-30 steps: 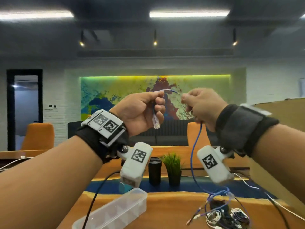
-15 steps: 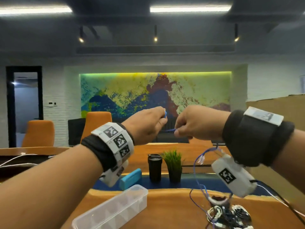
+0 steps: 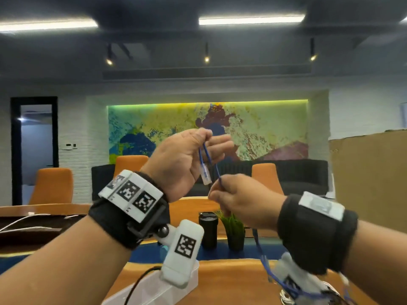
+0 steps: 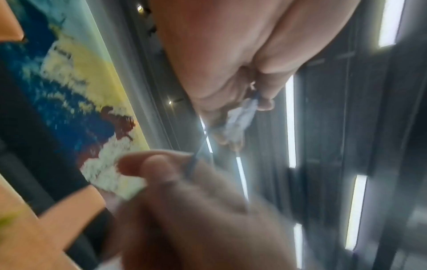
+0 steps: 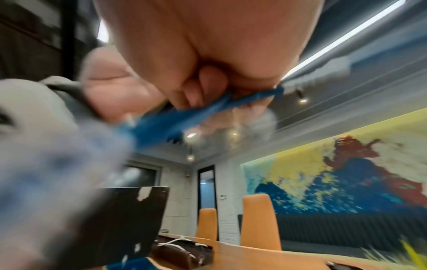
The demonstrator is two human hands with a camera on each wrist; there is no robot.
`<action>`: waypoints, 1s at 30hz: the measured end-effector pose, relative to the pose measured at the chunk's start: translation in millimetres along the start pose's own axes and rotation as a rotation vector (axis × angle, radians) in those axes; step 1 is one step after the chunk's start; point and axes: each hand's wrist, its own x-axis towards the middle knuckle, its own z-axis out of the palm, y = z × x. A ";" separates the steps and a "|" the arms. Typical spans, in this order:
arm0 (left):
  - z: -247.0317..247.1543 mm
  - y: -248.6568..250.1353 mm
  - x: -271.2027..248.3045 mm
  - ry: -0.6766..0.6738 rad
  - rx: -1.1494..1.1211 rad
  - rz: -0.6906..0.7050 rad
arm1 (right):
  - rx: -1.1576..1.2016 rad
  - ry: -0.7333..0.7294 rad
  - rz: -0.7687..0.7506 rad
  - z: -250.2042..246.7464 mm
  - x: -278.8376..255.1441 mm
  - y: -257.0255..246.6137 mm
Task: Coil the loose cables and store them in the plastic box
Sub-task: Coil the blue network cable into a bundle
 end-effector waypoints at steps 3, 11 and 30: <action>2.5 -14.6 0.5 0.093 0.533 0.108 | -0.163 -0.104 -0.031 -11.4 -7.1 -10.6; -13.4 -15.3 5.4 0.007 1.677 0.218 | -0.247 -0.335 -0.006 -17.4 -12.4 -9.3; -20.3 -16.0 -42.1 -0.427 0.297 -0.409 | 0.147 0.156 0.068 -9.9 22.0 43.3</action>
